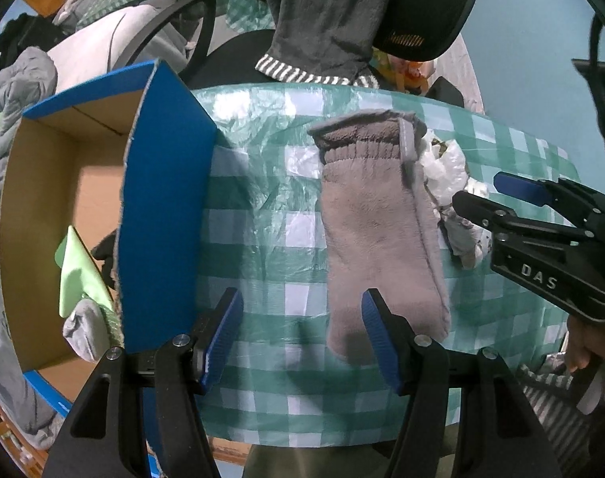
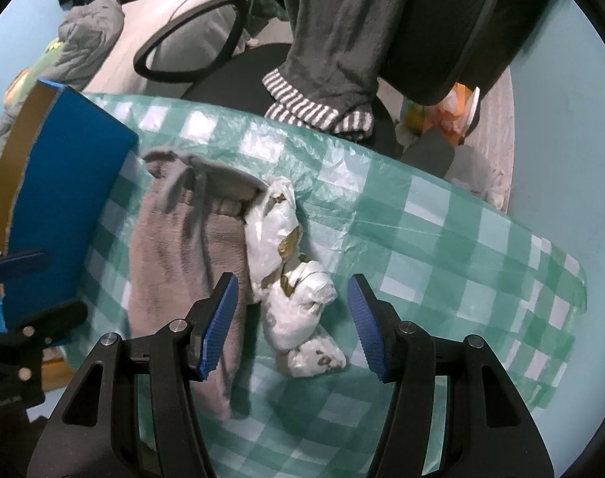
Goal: Organize soft objects
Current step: 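Close the left gripper on the grey mitten while the right grips the white bag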
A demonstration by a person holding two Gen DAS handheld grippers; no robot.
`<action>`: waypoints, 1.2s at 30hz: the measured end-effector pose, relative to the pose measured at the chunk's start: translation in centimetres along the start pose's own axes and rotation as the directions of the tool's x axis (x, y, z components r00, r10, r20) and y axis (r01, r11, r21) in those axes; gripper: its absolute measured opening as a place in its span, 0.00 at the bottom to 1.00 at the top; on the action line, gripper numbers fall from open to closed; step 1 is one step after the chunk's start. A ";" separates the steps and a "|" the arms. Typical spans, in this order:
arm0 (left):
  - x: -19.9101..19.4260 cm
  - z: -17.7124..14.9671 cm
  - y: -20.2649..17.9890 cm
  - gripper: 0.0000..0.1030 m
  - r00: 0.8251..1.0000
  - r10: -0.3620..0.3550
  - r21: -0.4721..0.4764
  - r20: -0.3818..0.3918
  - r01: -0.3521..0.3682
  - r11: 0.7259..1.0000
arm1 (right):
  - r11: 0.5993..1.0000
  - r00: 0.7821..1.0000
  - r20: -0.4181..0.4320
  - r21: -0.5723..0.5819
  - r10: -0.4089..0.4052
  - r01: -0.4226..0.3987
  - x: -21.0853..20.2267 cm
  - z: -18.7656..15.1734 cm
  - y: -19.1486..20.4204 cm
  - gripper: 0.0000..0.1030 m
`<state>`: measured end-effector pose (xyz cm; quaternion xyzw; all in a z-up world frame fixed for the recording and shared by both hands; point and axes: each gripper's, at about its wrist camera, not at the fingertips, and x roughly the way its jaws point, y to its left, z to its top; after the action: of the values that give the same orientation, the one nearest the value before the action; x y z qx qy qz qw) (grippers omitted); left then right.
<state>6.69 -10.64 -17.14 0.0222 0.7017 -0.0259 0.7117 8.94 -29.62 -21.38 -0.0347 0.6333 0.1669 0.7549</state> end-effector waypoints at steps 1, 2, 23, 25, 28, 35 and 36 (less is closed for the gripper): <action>0.2 0.0 0.0 0.61 1.000 0.001 -0.005 -0.001 -0.001 1.000 | 1.000 1.000 -0.006 -0.004 -0.004 0.004 0.3 0.0 -0.1 0.56; 0.3 0.1 0.0 0.61 1.000 0.005 -0.010 0.001 -0.005 1.000 | 1.000 1.000 -0.011 -0.006 -0.009 0.009 0.7 0.0 -0.1 0.56; 1.6 1.2 -2.2 0.77 0.999 -0.044 -0.025 -0.004 0.044 0.999 | 0.994 0.998 -0.062 0.106 -0.013 0.020 1.1 -4.0 -3.5 0.31; 1.7 1.5 -2.7 0.77 0.998 -0.060 -0.021 -0.012 0.060 0.998 | 0.991 0.998 -0.060 0.131 -0.014 0.022 0.7 -4.8 -4.2 0.31; 2.1 2.0 -3.3 0.77 0.997 -0.079 -0.024 -0.021 0.079 0.997 | 0.987 0.998 -0.056 0.159 -0.016 0.025 0.0 -5.8 -4.9 0.31; 3.4 2.9 -4.4 0.77 0.990 -0.134 -0.073 -0.036 0.131 0.989 | 0.977 0.999 -0.037 0.214 -0.008 0.016 -0.9 -7.4 -5.8 0.33; 3.6 3.0 -4.6 0.77 0.991 -0.128 -0.077 -0.039 0.125 0.989 | 0.976 0.999 -0.036 0.219 -0.008 0.015 -1.0 -7.6 -5.9 0.35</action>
<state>9.41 -15.49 -20.67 -0.0482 0.7176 -0.0446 0.6934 3.38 -37.40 -22.88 0.0424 0.6608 0.0909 0.7439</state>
